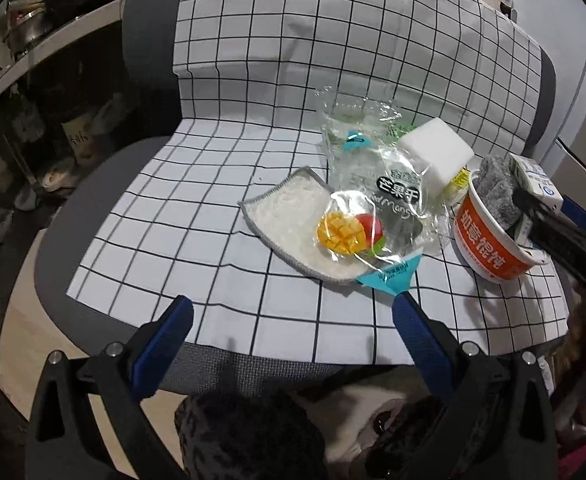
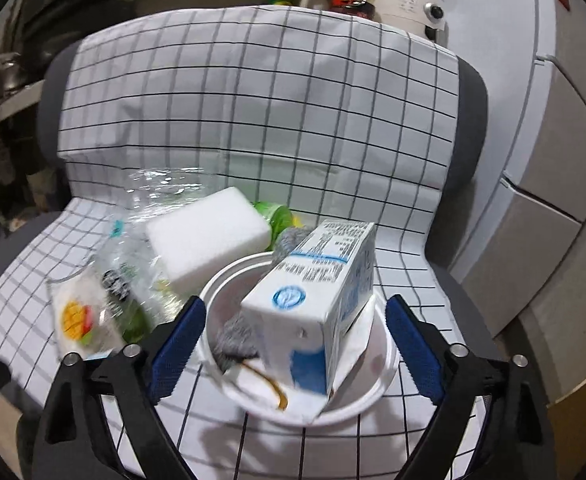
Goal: Collect trash
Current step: 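Grasp the white-and-blue milk carton in the bowl with the right gripper, then lift the carton with the right gripper while the left gripper grasps the grey cloth, then carry carton and cloth to the bin and open both grippers over it, then move both tools back toward the chair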
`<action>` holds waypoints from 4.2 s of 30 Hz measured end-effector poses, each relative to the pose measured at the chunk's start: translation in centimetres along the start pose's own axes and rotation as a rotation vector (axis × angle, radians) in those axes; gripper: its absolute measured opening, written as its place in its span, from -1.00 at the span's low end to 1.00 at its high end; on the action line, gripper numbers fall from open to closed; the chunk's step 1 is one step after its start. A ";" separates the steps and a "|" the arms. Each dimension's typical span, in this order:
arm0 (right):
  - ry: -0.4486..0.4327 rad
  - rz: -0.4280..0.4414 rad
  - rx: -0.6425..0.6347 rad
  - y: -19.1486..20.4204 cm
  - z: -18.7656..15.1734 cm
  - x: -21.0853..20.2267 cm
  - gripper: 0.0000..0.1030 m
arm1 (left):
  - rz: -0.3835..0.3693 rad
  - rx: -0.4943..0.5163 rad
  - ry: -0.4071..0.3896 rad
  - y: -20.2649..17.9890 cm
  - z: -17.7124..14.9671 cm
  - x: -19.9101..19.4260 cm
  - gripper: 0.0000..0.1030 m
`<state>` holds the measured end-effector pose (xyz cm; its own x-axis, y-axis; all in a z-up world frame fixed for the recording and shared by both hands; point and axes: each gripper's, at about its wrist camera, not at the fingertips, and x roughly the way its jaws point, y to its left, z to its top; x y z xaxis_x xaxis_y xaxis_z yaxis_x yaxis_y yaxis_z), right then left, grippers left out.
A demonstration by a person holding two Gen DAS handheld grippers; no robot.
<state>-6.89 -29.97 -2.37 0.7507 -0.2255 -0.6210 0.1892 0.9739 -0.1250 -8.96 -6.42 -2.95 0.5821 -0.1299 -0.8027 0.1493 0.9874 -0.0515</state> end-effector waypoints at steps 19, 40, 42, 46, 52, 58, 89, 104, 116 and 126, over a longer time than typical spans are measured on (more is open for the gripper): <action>-0.172 0.138 0.263 -12.6 -1.8 -9.1 -0.15 | -0.153 0.197 -0.089 -8.8 1.1 -2.2 0.69; -0.129 0.149 0.332 -18.2 -6.6 -7.0 -0.14 | -0.125 0.519 -0.029 -23.8 6.0 6.6 -0.74; -0.136 0.147 0.330 -18.4 -6.5 -7.1 -0.14 | -0.156 0.487 -0.083 -23.3 7.0 5.5 -0.79; -0.145 0.152 0.326 -18.2 -6.1 -7.1 -0.14 | -0.226 0.409 -0.202 -21.8 9.5 2.0 -0.82; -0.155 0.157 0.314 -17.3 -5.7 -7.6 -0.14 | -0.258 0.289 -0.320 -18.5 11.6 -2.1 -0.82; -0.181 0.150 0.301 -16.8 -5.3 -9.5 -0.14 | -0.283 0.165 -0.464 -14.1 11.9 -7.1 -0.82; -0.041 -0.234 0.668 -32.9 -24.3 -18.8 -0.14 | -0.849 0.791 0.115 -43.0 -12.9 -3.5 -0.80; 0.313 -0.211 0.663 -33.1 -30.1 -6.2 0.42 | -0.668 0.765 0.104 -43.2 -11.4 0.7 0.20; 0.184 -0.189 0.628 -31.4 -25.1 -10.7 0.42 | -0.567 0.640 -0.025 -35.4 -7.1 -1.5 0.33; 0.070 0.002 0.453 -23.5 -16.6 -11.9 0.42 | -0.329 0.507 -0.045 -23.5 -5.4 -1.0 0.37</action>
<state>-30.78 -49.75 -4.94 0.7095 -0.2058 -0.6739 0.4568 0.8626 0.2175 -17.34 -29.00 -4.18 0.4724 -0.4356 -0.7662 0.6831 0.7303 0.0060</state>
